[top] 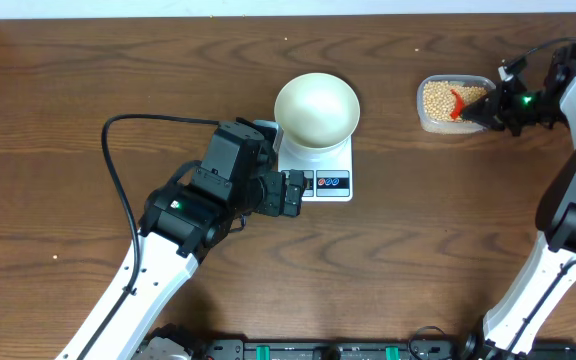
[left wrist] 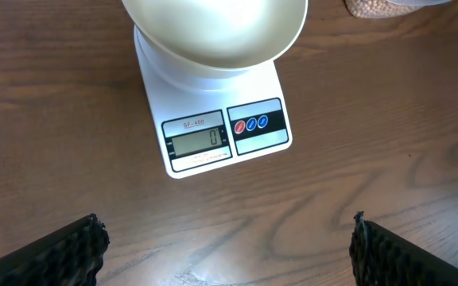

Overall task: Scoop item into bowl and weigh 50g on scale
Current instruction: 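Dip the red scoop into the soybeans with the right gripper, then lift the filled scoop out of the tub with the right gripper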

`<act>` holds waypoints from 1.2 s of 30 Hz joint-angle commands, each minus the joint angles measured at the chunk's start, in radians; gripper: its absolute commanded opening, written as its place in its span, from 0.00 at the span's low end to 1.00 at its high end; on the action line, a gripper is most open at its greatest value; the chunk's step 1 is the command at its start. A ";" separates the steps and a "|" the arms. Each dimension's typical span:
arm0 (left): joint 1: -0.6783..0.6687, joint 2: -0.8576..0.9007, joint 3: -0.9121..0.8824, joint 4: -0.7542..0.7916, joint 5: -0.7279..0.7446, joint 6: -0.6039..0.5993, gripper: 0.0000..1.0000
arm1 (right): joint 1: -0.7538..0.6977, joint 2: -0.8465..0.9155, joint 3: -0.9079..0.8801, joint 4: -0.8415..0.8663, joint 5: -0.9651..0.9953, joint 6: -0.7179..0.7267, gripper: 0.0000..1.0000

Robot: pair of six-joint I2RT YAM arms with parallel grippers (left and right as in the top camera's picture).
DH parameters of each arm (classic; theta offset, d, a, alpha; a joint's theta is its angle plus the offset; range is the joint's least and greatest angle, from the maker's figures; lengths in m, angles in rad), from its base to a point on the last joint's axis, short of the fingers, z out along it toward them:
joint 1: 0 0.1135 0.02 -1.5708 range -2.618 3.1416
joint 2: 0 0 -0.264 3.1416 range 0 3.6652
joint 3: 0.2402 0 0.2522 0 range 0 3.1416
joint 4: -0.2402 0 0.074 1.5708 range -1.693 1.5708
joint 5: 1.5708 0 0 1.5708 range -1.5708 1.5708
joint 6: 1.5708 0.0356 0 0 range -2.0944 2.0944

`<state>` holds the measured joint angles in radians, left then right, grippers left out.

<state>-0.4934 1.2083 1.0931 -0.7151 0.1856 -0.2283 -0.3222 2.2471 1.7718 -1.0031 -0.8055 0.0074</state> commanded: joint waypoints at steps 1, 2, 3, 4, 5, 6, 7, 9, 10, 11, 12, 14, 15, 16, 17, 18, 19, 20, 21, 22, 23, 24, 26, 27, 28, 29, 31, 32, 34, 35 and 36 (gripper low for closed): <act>0.003 0.002 0.017 -0.004 0.005 0.010 0.99 | 0.042 0.059 -0.014 0.000 0.013 0.018 0.01; 0.003 0.002 0.017 -0.003 0.005 0.010 0.99 | 0.042 0.059 -0.014 0.001 0.013 0.018 0.01; 0.003 0.002 0.017 -0.003 0.005 0.010 0.99 | 0.039 0.059 -0.014 0.002 0.010 0.018 0.01; 0.003 0.002 0.017 -0.003 0.005 0.010 0.99 | 0.036 0.059 -0.014 0.003 0.001 0.018 0.01; 0.003 0.002 0.017 -0.003 0.005 0.010 0.99 | 0.031 0.059 -0.014 0.005 -0.019 0.012 0.01; 0.003 0.002 0.017 -0.003 0.005 0.010 0.99 | 0.025 0.059 -0.014 0.005 -0.043 0.002 0.01; 0.003 0.002 0.017 -0.003 0.005 0.010 0.99 | 0.018 0.059 -0.014 0.005 -0.068 -0.008 0.01; 0.003 0.002 0.017 -0.003 0.005 0.010 0.99 | -0.002 0.059 -0.014 0.004 -0.121 -0.025 0.01; 0.003 0.002 0.017 -0.003 0.005 0.010 0.99 | -0.014 0.059 -0.014 0.004 -0.147 -0.034 0.01; 0.003 0.002 0.017 -0.004 0.005 0.010 0.99 | -0.024 0.059 -0.014 0.002 -0.164 -0.042 0.01; 0.003 0.002 0.017 -0.004 0.005 0.010 0.99 | -0.035 0.059 -0.014 -0.003 -0.180 -0.054 0.01; 0.003 0.002 0.017 -0.003 0.005 0.010 0.99 | -0.055 0.059 -0.014 -0.016 -0.213 -0.077 0.01; 0.003 0.002 0.017 -0.003 0.005 0.010 0.99 | -0.065 0.059 -0.014 -0.026 -0.231 -0.092 0.01; 0.003 0.002 0.017 -0.004 0.005 0.010 0.99 | -0.074 0.059 -0.014 -0.039 -0.250 -0.113 0.01; 0.003 0.002 0.017 -0.003 0.005 0.010 0.99 | -0.081 0.059 -0.014 -0.051 -0.266 -0.131 0.01; 0.003 0.002 0.017 -0.004 0.005 0.010 0.99 | -0.089 0.059 -0.014 -0.064 -0.280 -0.148 0.01; 0.003 0.002 0.017 -0.004 0.005 0.010 1.00 | -0.097 0.059 -0.014 -0.071 -0.291 -0.158 0.01; 0.003 0.002 0.017 -0.004 0.005 0.010 0.99 | -0.104 0.059 -0.014 -0.076 -0.306 -0.169 0.01; 0.003 0.002 0.017 -0.003 0.005 0.010 0.99 | -0.112 0.059 -0.014 -0.079 -0.321 -0.176 0.01; 0.003 0.002 0.017 -0.004 0.005 0.010 0.99 | -0.124 0.059 -0.014 -0.082 -0.338 -0.185 0.01; 0.003 0.002 0.017 -0.003 0.005 0.010 0.99 | -0.131 0.059 -0.014 -0.082 -0.346 -0.186 0.01; 0.003 0.002 0.017 -0.003 0.005 0.010 0.99 | -0.137 0.059 -0.014 -0.082 -0.356 -0.190 0.01; 0.003 0.002 0.017 -0.004 0.005 0.010 0.99 | -0.146 0.059 -0.014 -0.082 -0.377 -0.194 0.01; 0.003 0.002 0.017 -0.003 0.005 0.010 0.99 | -0.150 0.059 -0.014 -0.082 -0.388 -0.198 0.01; 0.003 0.002 0.017 -0.003 0.005 0.010 0.99 | -0.153 0.059 -0.014 -0.082 -0.401 -0.200 0.01; 0.003 0.002 0.017 -0.003 0.005 0.010 0.99 | -0.155 0.059 -0.014 -0.082 -0.409 -0.200 0.01; 0.003 0.002 0.017 -0.004 0.005 0.010 0.99 | -0.159 0.059 -0.014 -0.082 -0.427 -0.204 0.01; 0.003 0.002 0.017 -0.003 0.005 0.010 0.99 | -0.159 0.059 -0.014 -0.082 -0.436 -0.204 0.01; 0.003 0.002 0.017 -0.004 0.005 0.010 0.99 | -0.159 0.059 -0.014 -0.082 -0.458 -0.204 0.01; 0.003 0.002 0.017 -0.003 0.005 0.010 0.99 | -0.159 0.059 -0.014 -0.082 -0.466 -0.204 0.01; 0.003 0.002 0.017 -0.004 0.005 0.010 0.99 | -0.159 0.059 -0.014 -0.082 -0.477 -0.204 0.01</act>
<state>-0.4934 1.2083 1.0931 -0.7151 0.1856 -0.2283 -0.4755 2.2990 1.7641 -1.0840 -1.1828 -0.1699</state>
